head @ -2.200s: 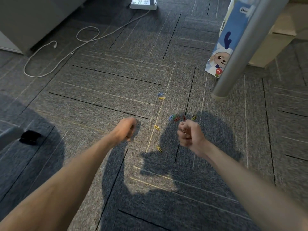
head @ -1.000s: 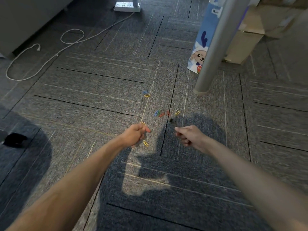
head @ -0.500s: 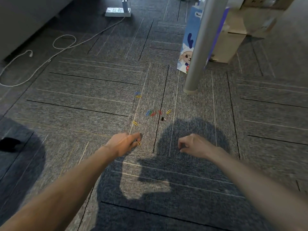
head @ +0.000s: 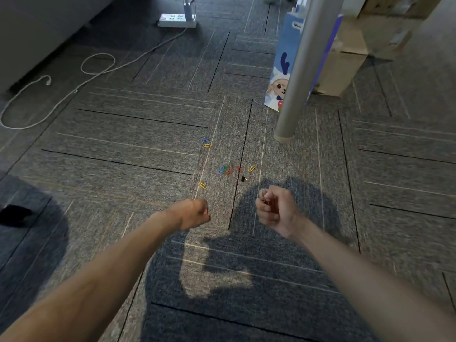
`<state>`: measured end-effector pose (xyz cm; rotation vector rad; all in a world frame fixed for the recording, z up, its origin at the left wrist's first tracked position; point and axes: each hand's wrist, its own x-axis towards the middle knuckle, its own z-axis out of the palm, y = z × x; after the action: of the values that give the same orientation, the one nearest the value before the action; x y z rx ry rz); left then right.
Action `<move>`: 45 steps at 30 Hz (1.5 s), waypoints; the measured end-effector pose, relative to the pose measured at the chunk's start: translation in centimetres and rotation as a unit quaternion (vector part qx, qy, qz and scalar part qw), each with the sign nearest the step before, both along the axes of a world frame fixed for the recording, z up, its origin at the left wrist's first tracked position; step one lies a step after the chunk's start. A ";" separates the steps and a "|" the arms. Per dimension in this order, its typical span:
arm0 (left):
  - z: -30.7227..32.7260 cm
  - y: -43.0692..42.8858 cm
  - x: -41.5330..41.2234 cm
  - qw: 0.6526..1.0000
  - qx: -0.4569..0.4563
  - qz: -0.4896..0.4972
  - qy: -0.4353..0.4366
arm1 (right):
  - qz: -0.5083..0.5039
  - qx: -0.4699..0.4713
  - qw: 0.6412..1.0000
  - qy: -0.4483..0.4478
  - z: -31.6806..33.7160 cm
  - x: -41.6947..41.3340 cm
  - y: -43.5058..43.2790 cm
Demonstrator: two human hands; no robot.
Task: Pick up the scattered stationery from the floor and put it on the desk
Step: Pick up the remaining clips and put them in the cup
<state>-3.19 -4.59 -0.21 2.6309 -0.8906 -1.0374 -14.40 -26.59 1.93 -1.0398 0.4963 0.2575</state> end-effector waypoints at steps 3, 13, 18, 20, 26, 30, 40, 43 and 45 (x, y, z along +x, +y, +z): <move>0.7 -0.5 0.0 0.929 -0.210 0.185 0.243 | -0.040 0.022 0.999 -0.024 0.5 0.5 0.9; 2.9 -1.1 0.6 0.617 -0.527 0.377 0.447 | -0.031 -0.070 0.997 -0.026 1.3 3.4 1.1; 2.7 -1.1 1.0 0.563 -0.546 0.409 0.467 | -0.076 0.059 0.994 -0.060 1.0 3.8 0.8; 2.6 -0.9 1.2 0.556 -0.544 0.412 0.474 | -0.065 0.061 0.995 -0.049 0.9 4.1 0.7; 1.3 -0.5 1.8 0.687 -0.442 0.426 0.389 | -0.079 0.021 0.994 0.078 -1.3 5.3 0.6; 0.6 -0.3 2.5 0.819 -0.312 0.400 0.267 | -0.063 -0.063 0.989 0.121 -2.3 6.2 0.5; -1.7 0.3 5.3 0.977 -0.099 0.105 -0.154 | 0.133 -0.674 0.726 0.013 -4.3 9.0 -0.8; -1.9 0.4 5.7 0.978 -0.092 0.039 -0.182 | 0.135 -0.674 0.727 -0.010 -4.6 8.9 -0.7; -1.9 0.4 6.1 0.978 -0.082 0.008 -0.193 | 0.134 -0.663 0.736 -0.004 -4.9 8.7 -0.5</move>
<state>2.87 -4.21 -2.15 2.7334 -0.9764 -0.4280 -5.69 -27.09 -2.95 -2.5414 0.4946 0.1175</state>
